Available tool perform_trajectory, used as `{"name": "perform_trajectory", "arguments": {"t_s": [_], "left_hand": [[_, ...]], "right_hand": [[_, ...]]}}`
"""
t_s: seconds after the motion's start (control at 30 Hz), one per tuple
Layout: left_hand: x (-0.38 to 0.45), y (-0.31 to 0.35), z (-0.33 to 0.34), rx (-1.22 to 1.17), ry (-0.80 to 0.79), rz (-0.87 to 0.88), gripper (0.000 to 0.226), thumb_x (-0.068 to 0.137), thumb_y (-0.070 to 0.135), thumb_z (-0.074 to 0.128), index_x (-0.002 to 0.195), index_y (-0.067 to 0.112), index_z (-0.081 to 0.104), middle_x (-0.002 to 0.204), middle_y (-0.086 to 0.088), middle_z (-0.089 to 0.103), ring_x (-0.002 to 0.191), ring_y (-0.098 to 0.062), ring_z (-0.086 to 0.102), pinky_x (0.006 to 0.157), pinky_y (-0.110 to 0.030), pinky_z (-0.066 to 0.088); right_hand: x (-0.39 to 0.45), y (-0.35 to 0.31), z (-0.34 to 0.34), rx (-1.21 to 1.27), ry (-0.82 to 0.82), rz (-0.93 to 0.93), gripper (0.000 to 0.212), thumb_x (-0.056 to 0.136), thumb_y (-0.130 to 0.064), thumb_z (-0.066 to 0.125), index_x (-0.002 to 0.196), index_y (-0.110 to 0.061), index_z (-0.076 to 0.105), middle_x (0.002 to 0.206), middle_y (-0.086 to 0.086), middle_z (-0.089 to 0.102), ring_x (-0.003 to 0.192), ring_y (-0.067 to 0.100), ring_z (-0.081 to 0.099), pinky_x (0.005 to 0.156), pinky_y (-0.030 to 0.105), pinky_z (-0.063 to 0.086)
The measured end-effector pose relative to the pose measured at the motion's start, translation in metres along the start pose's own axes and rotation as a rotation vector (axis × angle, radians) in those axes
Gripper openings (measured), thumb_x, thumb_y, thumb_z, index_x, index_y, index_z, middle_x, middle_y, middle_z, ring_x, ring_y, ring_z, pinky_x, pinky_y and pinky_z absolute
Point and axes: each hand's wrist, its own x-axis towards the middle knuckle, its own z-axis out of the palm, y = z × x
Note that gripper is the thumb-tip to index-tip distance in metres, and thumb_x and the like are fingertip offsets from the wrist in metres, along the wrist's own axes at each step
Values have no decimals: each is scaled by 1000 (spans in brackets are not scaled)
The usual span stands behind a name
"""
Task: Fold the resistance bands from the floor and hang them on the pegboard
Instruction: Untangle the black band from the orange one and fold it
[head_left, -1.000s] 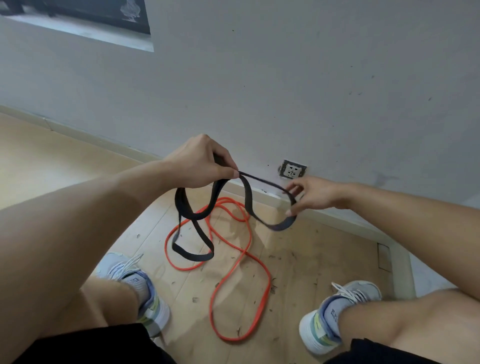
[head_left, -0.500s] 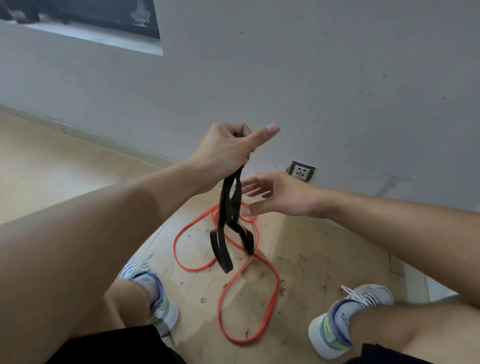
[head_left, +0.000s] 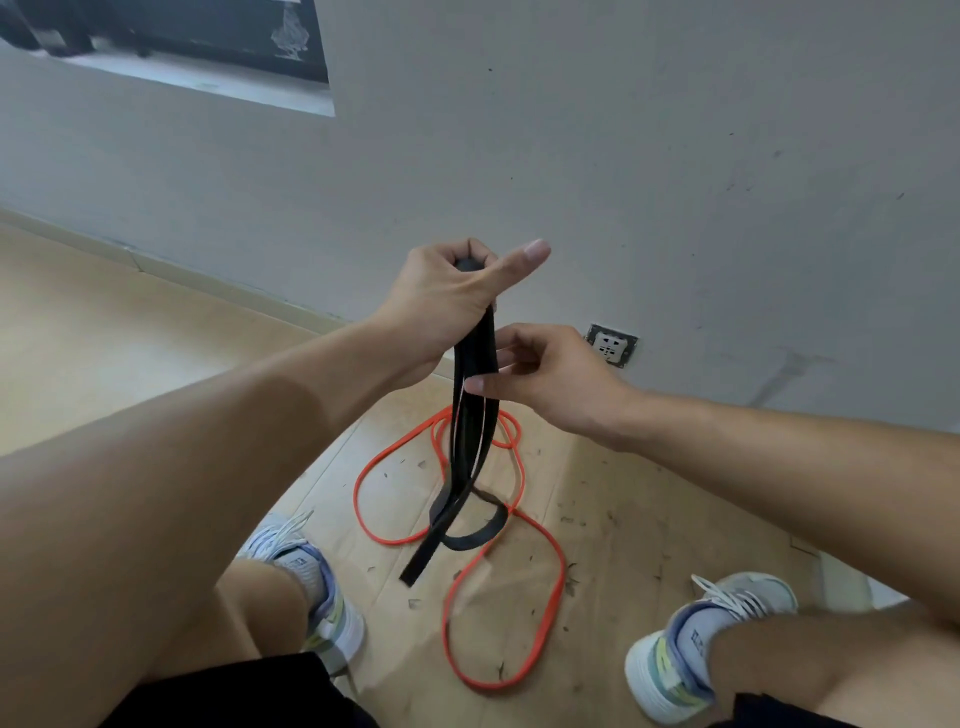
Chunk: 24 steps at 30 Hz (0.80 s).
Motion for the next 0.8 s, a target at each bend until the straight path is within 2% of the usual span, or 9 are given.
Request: {"name": "perform_trajectory", "arguments": {"t_s": [0.1,0.2,0.3,0.43,0.5,0.57,0.63,0.7,0.8], "left_hand": [[3,-4,-2,-10,-10,-3,39,75,34,88,74,17,54,67,-5,47,65,-22,44,61,-32,42],[6,-8,-4,-60,0,1,29,78,14,87,78,14,58,68,-2,57,65,-23,56,67,-34,55],[6,-9,-5,-108,13,-15,19,80,10,85,87,7,68,85,-14,72,85,-33,75,87,-39,62],[3,-7,-3,-149,24,-37,19,84,8,81,100,5,73,111,-21,74,100,-28,76,92,-40,61],[2,-5,-2,-116,25,-21,21,82,11,84,100,8,73,109,-19,75,100,-28,75,92,-40,61],[1,-4,0,-48,43,17,22,78,17,88,95,13,75,97,-13,75,91,-24,75,88,-40,62],[1,-4,0,5,74,57,21,76,21,89,89,15,74,84,-6,73,85,-24,75,86,-38,63],[0,-3,0,-24,88,56,20,76,19,89,85,12,72,74,-4,72,82,-29,75,84,-40,63],[0,-3,0,-77,88,38,21,77,17,88,84,9,70,72,-5,71,75,-22,75,81,-39,64]], "right_hand": [[0,-1,-1,-43,14,3,25,88,-22,82,113,-21,76,103,-8,80,93,4,76,87,21,57],[-2,-3,-1,-47,39,10,24,88,-20,83,111,-21,77,102,-11,79,88,2,76,82,20,57],[0,-3,-1,-85,117,19,23,83,-24,87,104,-22,78,101,-12,79,88,3,76,89,30,60],[0,-5,-1,-102,130,44,29,79,-33,89,105,-27,76,104,-12,78,90,3,76,87,29,60],[-1,-6,0,-96,127,29,26,82,-32,87,105,-25,76,101,-11,78,88,2,75,83,22,58],[-2,-7,1,-112,134,11,17,87,-30,83,101,-24,76,94,-10,78,83,1,73,72,9,54],[-3,-7,2,-133,133,2,9,90,-28,80,97,-25,74,90,-8,77,83,2,72,66,4,50],[-4,-8,3,-129,116,1,10,91,-29,79,99,-25,74,92,-4,78,85,4,73,70,8,53],[-5,-10,5,-127,78,1,21,88,-37,81,104,-24,76,96,0,78,87,9,72,75,19,56]]}}
